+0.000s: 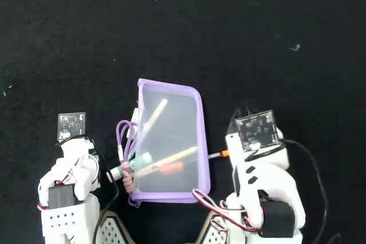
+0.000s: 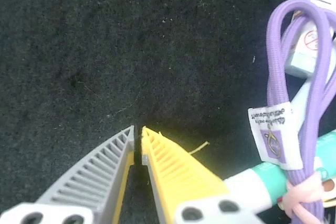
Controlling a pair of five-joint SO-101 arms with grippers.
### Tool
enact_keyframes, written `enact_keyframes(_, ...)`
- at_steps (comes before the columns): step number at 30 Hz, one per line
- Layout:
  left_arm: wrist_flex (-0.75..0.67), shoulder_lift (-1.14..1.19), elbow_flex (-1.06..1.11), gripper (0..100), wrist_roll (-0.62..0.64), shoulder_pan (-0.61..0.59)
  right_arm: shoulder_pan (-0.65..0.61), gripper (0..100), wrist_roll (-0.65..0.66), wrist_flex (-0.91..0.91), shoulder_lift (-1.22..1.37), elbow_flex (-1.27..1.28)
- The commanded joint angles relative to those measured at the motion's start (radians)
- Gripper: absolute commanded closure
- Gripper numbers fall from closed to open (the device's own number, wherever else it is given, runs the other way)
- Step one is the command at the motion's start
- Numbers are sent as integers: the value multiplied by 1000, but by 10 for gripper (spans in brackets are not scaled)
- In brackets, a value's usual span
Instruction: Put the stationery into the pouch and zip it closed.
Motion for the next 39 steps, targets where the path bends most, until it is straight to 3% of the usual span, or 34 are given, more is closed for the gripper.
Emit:
enact_keyframes(1, -18, -5, 22, 970, 9, 10, -61, 888, -97, -55, 117, -76)
enact_keyframes(5, -18, -5, 22, 970, 9, 10, -183, 885, -210, -34, 325, -262)
enact_keyframes(11, -18, -5, 22, 970, 9, 10, -505, 885, -368, 77, 694, -550)
enact_keyframes(15, -18, -5, 22, 970, 9, 10, -712, 885, -361, 123, 852, -625)
enact_keyframes(21, -18, -5, 22, 970, 9, 10, -953, 887, -222, 89, 952, -573)
enact_keyframes(29, -18, -5, 22, 970, 9, 10, -971, 885, -180, -336, 1118, -328)
enact_keyframes(39, -18, -5, 22, 970, 9, 10, -937, 888, 34, -500, 1382, -311)
